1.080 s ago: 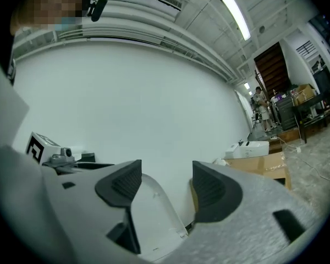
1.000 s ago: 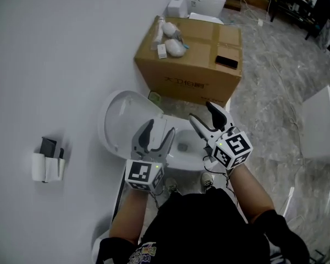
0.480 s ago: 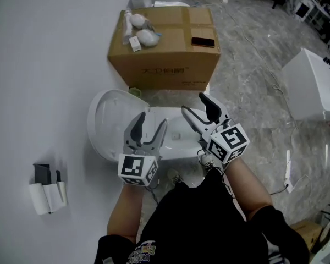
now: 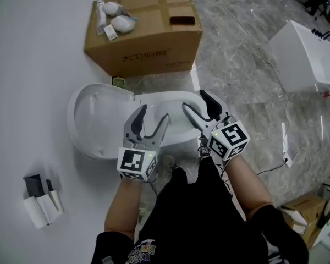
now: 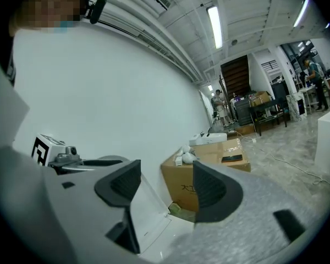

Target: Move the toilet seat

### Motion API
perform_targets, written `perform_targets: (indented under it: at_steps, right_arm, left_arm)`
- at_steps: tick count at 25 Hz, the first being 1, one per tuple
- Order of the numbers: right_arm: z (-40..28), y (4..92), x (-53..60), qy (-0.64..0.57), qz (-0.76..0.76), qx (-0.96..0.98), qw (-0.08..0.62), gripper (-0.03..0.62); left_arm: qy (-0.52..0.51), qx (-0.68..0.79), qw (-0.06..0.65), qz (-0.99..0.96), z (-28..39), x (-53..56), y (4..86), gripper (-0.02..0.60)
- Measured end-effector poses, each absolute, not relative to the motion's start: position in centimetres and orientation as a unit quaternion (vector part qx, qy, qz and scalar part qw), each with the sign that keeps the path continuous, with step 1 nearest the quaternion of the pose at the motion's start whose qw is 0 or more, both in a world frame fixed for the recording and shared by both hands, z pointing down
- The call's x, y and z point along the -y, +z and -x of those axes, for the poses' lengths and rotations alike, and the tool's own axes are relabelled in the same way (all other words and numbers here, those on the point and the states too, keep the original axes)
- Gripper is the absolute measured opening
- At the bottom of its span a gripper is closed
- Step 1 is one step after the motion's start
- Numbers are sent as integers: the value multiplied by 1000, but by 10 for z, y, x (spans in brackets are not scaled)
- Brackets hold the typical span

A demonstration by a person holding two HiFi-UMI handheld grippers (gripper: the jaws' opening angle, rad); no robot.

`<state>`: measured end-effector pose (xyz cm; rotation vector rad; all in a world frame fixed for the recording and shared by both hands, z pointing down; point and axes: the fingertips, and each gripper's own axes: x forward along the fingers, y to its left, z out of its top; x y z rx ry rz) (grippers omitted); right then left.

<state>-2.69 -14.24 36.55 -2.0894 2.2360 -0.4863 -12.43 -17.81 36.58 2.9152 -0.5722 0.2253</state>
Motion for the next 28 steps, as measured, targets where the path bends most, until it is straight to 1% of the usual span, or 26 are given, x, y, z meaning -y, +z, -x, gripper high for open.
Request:
perform_targets:
  at_steps: [9, 16, 21, 26, 28]
  right_arm:
    - [-25, 433, 109, -186, 674, -715, -11, 308]
    - [-60, 508, 90, -238, 649, -723, -21, 314]
    - [-76, 570, 81, -276, 628, -726, -40, 316]
    - [-88, 626, 78, -307, 616, -723, -55, 318]
    - [-95, 649, 76, -316, 615, -720, -62, 320]
  left_arm:
    - [120, 187, 93, -970, 68, 146, 416, 255]
    - [154, 187, 96, -966, 25, 123, 482, 255]
    - [177, 189, 123, -958, -2, 109, 525, 255]
    - [192, 196, 131, -953, -19, 105, 572, 255]
    - [210, 189, 147, -948, -27, 100, 586, 255]
